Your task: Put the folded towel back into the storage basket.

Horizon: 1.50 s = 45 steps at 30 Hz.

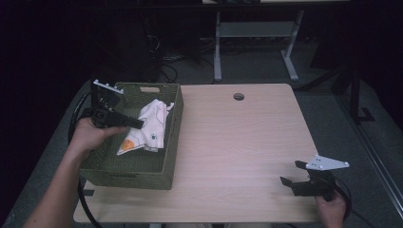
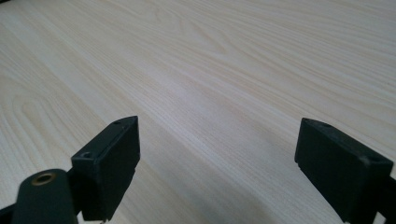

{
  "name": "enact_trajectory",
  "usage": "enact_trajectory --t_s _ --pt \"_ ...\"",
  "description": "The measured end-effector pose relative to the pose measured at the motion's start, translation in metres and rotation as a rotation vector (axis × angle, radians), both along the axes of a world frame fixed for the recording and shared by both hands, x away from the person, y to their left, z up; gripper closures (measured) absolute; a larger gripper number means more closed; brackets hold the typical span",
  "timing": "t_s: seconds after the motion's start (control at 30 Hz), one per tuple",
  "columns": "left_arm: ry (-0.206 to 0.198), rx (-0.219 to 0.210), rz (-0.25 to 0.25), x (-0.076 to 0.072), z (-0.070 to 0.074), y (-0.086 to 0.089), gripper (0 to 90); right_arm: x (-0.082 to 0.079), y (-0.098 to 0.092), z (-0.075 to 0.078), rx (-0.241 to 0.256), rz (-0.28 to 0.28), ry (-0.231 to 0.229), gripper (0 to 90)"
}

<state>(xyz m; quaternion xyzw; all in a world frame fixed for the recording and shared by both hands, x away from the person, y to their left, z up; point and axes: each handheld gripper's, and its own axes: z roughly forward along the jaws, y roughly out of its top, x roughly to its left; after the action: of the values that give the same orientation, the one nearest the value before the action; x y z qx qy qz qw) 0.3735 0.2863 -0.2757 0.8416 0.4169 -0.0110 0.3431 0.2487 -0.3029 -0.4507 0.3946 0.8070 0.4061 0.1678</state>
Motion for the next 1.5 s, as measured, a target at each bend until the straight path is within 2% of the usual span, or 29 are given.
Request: enact_trajectory --t_s 0.13,0.3,0.43,0.5,0.57,0.7,0.73,1.03,1.5 --pt "0.012 0.038 0.013 0.003 -0.008 0.004 82.2 0.0 0.0 0.0 -0.004 -0.002 0.0 13.5" --pt "0.022 0.069 0.013 0.007 -0.015 0.005 82.0 0.0 0.0 0.0 -0.003 -0.004 -0.001 13.5" --pt "0.029 0.111 0.006 0.01 -0.024 0.005 81.7 0.0 0.0 -0.001 -0.005 -0.01 0.003 13.5" --pt "0.029 0.114 0.007 0.011 -0.025 0.005 81.7 0.001 0.0 -0.001 -0.004 -0.011 0.001 13.5" --pt "0.031 0.14 0.004 0.012 -0.03 0.005 81.6 0.001 -0.001 -0.001 -0.005 -0.01 -0.001 13.5" --pt "0.04 0.157 0.0 0.014 -0.034 0.005 81.5 0.001 0.0 -0.001 -0.003 -0.01 0.003 13.5" --pt "0.045 0.183 -0.01 0.015 -0.037 0.004 81.5 0.001 0.0 -0.001 -0.005 -0.01 0.003 13.5" --pt "0.046 0.23 -0.033 0.021 -0.045 -0.004 81.4 0.001 -0.002 0.0 -0.004 -0.013 -0.002 13.5" --pt "0.077 0.299 -0.064 0.031 -0.06 -0.015 81.4 0.001 -0.004 0.0 0.001 -0.019 0.002 13.5"
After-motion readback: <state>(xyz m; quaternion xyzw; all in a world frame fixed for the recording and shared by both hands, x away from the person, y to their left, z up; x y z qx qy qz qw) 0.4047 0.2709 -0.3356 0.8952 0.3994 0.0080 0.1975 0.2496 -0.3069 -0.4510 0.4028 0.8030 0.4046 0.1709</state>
